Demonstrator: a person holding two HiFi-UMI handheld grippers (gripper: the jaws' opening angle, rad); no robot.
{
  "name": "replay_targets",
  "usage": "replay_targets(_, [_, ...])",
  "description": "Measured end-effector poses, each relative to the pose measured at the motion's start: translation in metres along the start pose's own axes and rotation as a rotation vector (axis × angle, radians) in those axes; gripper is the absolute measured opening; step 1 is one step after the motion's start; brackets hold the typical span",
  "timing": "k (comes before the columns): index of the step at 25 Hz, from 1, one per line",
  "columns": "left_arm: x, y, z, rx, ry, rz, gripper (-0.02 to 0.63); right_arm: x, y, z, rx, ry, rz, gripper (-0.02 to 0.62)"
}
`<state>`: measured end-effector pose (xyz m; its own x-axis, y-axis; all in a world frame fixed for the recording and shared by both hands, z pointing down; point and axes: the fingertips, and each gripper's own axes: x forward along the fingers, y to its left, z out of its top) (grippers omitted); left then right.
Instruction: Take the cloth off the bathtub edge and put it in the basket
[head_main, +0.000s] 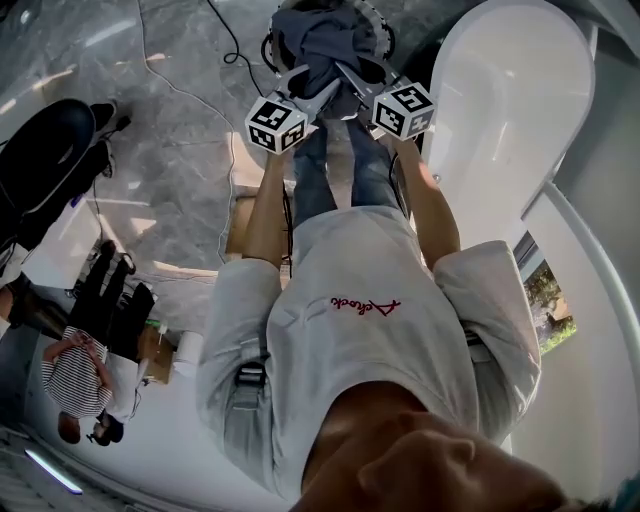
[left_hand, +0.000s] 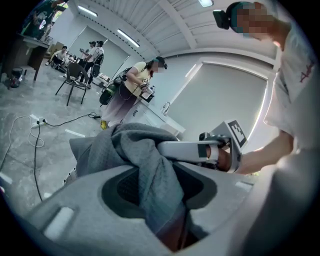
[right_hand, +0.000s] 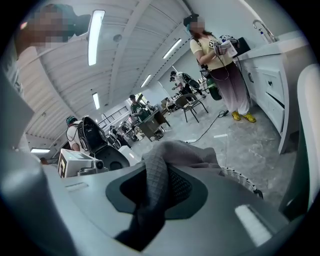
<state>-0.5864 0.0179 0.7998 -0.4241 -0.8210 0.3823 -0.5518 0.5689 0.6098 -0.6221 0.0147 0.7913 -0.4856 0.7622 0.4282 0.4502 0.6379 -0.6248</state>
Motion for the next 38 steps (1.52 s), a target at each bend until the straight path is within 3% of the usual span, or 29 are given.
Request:
replay_targets(13, [0.043,0.050,-0.070,-0.135,0.115,0.023,0.173,0.031,-0.068,-0.066,0.097,0.129,-0.086,0.078])
replay_targets(22, [0.053,0.075,-0.081,-0.187,0.135,0.047,0.173,0.052,-0.088,-0.078,0.131,0.174,-0.116,0.080])
replay_targets(23, [0.054,0.078,-0.082,-0.180,0.145,0.059,0.186,0.053,-0.090,-0.077,0.127,0.168,-0.128,0.091])
replay_targets(24, [0.057,0.084,-0.085,-0.170,0.170,0.081,0.273,0.054,-0.094,-0.077,0.119,0.167,-0.150,0.145])
replay_targets(25, [0.059,0.089,-0.092,-0.163,0.210,0.107,0.452,0.055,-0.100,-0.079,0.112,0.173,-0.177,0.278])
replay_targets(26, [0.062,0.094,-0.100,-0.163,0.254,0.129,0.547,0.055,-0.105,-0.083,0.106,0.185,-0.207,0.378])
replay_targets(27, [0.062,0.097,-0.109,-0.169,0.291,0.146,0.583,0.055,-0.110,-0.088,0.099,0.200,-0.236,0.396])
replay_targets(30, [0.056,0.100,-0.123,-0.193,0.309,0.178,0.588,0.049,-0.117,-0.102,0.076,0.234,-0.280,0.397])
replay_targets(38, [0.053,0.090,-0.119,-0.230,0.246,0.166,0.584,0.043,-0.110,-0.097,0.075,0.219,-0.253,0.329])
